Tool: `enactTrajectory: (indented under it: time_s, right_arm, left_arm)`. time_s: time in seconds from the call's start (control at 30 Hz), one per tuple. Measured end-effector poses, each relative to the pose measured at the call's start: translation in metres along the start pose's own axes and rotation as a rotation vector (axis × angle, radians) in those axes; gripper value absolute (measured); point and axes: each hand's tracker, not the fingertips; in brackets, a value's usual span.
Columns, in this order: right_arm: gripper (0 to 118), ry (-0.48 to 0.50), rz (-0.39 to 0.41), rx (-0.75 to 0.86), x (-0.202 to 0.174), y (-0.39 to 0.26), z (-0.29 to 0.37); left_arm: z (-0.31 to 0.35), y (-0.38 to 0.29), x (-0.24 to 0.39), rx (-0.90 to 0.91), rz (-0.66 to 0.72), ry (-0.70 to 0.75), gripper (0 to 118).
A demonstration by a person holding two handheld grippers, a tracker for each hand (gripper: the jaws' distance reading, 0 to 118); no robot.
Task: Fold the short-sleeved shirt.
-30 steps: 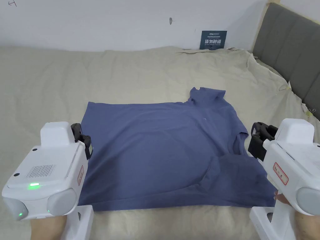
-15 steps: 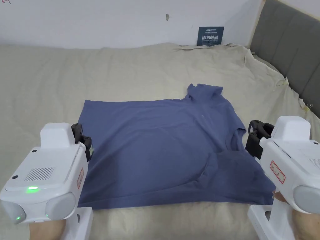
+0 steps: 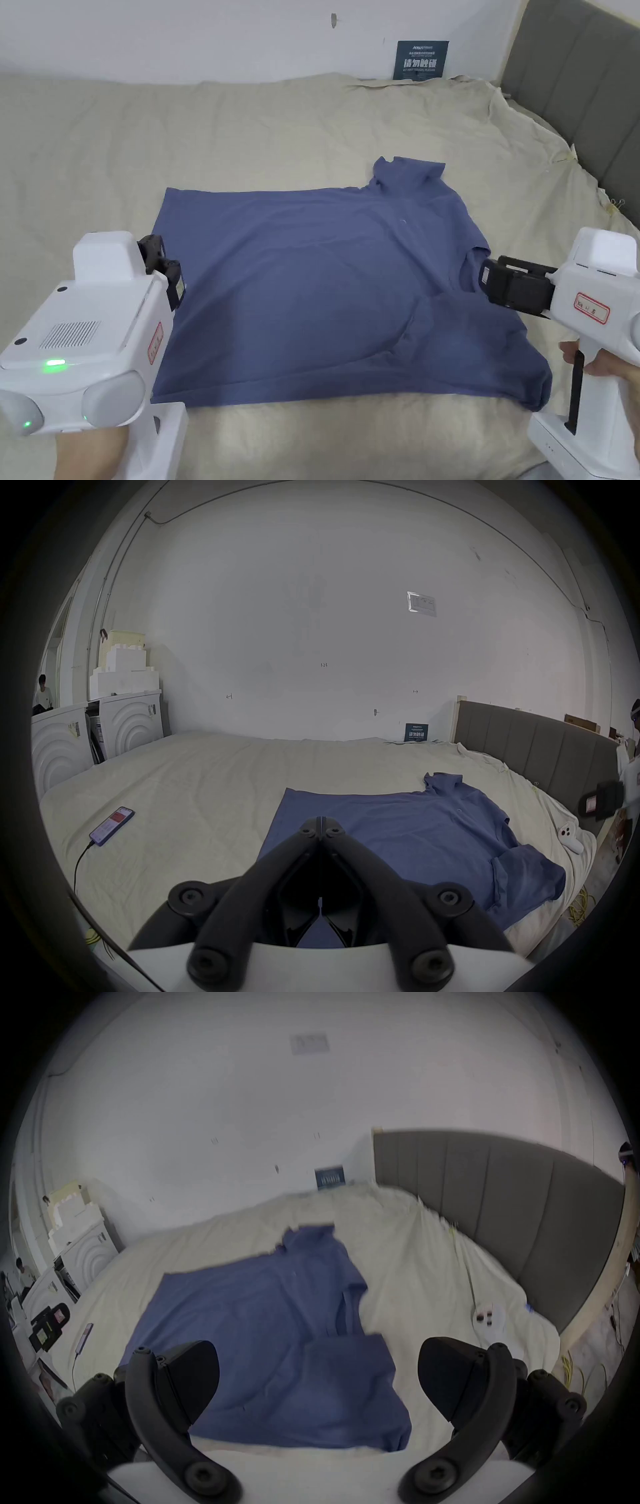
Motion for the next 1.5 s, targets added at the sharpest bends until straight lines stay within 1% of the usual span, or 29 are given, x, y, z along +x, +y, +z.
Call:
enactTrajectory:
  time_s: [0.03,0.13,0.17,0.23,0.4,0.43,0.47,0.5,0.53,0.57,0.67,0.7,0.73,0.77,0.9,0.93,1.0,1.03,1.07,1.1,1.13,1.17,1.2,1.37,1.5]
  right_arm:
    - [114,-0.010,-0.010,-0.024,0.004,-0.003,-0.004]
    - [114,-0.055,0.004,-0.156,0.016,-0.016,-0.020]
    - [114,-0.070,0.021,-0.213,0.019,-0.023,-0.023]
    - [114,-0.082,0.031,-0.291,0.024,-0.037,-0.031]
    - [114,-0.117,0.018,-0.360,0.033,-0.065,-0.042]
    - [112,-0.126,0.014,-0.373,0.036,-0.070,-0.044]
    - [105,-0.132,0.011,-0.376,0.037,-0.073,-0.047]
    - [105,-0.133,0.005,-0.376,0.039,-0.075,-0.049]
    - [102,-0.135,-0.001,-0.379,0.040,-0.077,-0.051]
    - [90,-0.140,-0.002,-0.380,0.041,-0.078,-0.052]
    - [42,-0.161,0.020,-0.382,0.039,-0.081,-0.057]
    - [35,-0.154,0.028,-0.386,0.040,-0.081,-0.058]
    - [24,-0.148,0.032,-0.390,0.039,-0.082,-0.058]
    - [2,-0.144,0.034,-0.392,0.038,-0.083,-0.059]
    - [1,-0.141,0.062,-0.405,0.036,-0.084,-0.058]
    - [1,-0.143,0.070,-0.402,0.035,-0.083,-0.057]
    - [1,-0.136,0.068,-0.396,0.036,-0.080,-0.054]
    - [1,-0.133,0.065,-0.393,0.036,-0.079,-0.052]
    - [1,-0.132,0.064,-0.387,0.036,-0.078,-0.051]
    - [1,-0.129,0.065,-0.382,0.037,-0.076,-0.050]
    - [1,-0.128,0.065,-0.379,0.038,-0.075,-0.050]
    - [1,-0.125,0.065,-0.377,0.038,-0.075,-0.050]
    - [1,-0.124,0.063,-0.375,0.038,-0.075,-0.050]
    - [1,-0.125,0.058,-0.378,0.041,-0.074,-0.054]
    - [1,-0.127,0.074,-0.376,0.038,-0.074,-0.054]
  left_arm:
    - [0.000,0.000,0.000,0.000,0.002,-0.001,0]
    - [0.000,0.001,0.001,-0.002,-0.003,-0.007,0]
    - [0.000,0.000,0.001,-0.004,-0.006,-0.009,0]
    - [-0.001,-0.001,0.001,-0.010,-0.009,-0.011,0]
    - [-0.002,-0.006,0.000,-0.035,-0.006,-0.013,0]
    - [-0.002,-0.007,0.001,-0.039,-0.010,-0.013,0]
    - [-0.002,-0.008,0.001,-0.043,-0.015,-0.011,0]
    - [-0.002,-0.009,0.000,-0.046,-0.016,-0.011,0]
    - [-0.002,-0.010,0.000,-0.048,-0.013,-0.011,0]
    - [-0.002,-0.010,0.000,-0.052,-0.011,-0.012,0]
    - [-0.003,-0.012,-0.001,-0.062,-0.014,-0.008,0]
    - [-0.003,-0.012,-0.002,-0.066,-0.013,-0.007,0]
    - [-0.003,-0.013,-0.002,-0.069,-0.011,-0.007,0]
    - [-0.005,-0.017,-0.005,-0.073,-0.009,-0.005,0]
    - [-0.009,-0.017,-0.008,-0.130,-0.010,0.002,0]
    - [-0.010,-0.016,-0.010,-0.142,0.003,0.004,3]
    - [-0.015,-0.012,-0.019,-0.210,0.050,-0.011,26]
    - [-0.017,-0.009,-0.024,-0.234,0.074,-0.012,45]
    - [-0.021,-0.007,-0.029,-0.254,0.088,0.007,69]
    - [-0.025,-0.005,-0.032,-0.286,0.077,0.026,95]
    - [-0.028,-0.003,-0.036,-0.315,0.056,0.037,108]
    - [-0.033,-0.003,-0.041,-0.338,0.037,0.042,116]
    - [-0.035,-0.002,-0.046,-0.344,0.042,0.037,118]
    - [-0.046,-0.008,-0.072,-0.498,0.020,0.065,118]
    - [-0.054,-0.029,-0.089,-0.672,-0.015,0.044,118]
